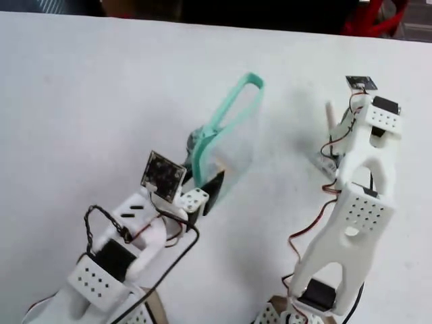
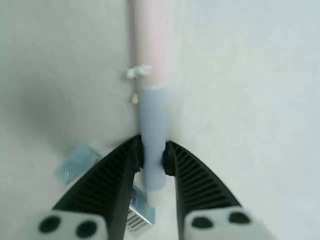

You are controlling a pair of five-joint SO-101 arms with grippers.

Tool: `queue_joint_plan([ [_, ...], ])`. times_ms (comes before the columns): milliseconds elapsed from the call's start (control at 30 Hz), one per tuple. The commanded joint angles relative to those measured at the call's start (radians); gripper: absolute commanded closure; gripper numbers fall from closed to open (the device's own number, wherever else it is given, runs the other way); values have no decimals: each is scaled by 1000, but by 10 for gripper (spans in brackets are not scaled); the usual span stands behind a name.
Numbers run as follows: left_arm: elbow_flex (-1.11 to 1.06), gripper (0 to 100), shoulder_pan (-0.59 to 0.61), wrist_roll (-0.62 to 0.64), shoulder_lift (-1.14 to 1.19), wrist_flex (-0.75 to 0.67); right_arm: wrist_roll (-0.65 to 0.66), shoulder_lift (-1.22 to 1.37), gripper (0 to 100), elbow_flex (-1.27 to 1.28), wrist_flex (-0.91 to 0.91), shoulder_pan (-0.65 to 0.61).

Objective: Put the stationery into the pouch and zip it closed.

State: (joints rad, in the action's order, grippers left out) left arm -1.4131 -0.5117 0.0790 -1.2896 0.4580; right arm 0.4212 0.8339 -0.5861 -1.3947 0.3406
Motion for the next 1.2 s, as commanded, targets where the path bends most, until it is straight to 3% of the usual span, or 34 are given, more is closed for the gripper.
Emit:
queue_joint_plan([
  [0,5,842,-1,-9,-5,-23,3,-21,981,-14,-53,1],
  [300,5,842,-1,-9,-4,-23,-9,-68,981,-3,-70,-2],
  [533,3,842,4,-9,-5,-21,-356,-13,981,3,-77,-33],
  [767,3,842,-1,-9,-1,-21,-333,-1,981,-12,-74,-116],
  [933,3,842,7,-9,-1,-14,-470,7,981,-64,-65,-203],
  [1167,-28,842,-2,-11,-7,-18,-479,41,981,-69,-44,-185],
])
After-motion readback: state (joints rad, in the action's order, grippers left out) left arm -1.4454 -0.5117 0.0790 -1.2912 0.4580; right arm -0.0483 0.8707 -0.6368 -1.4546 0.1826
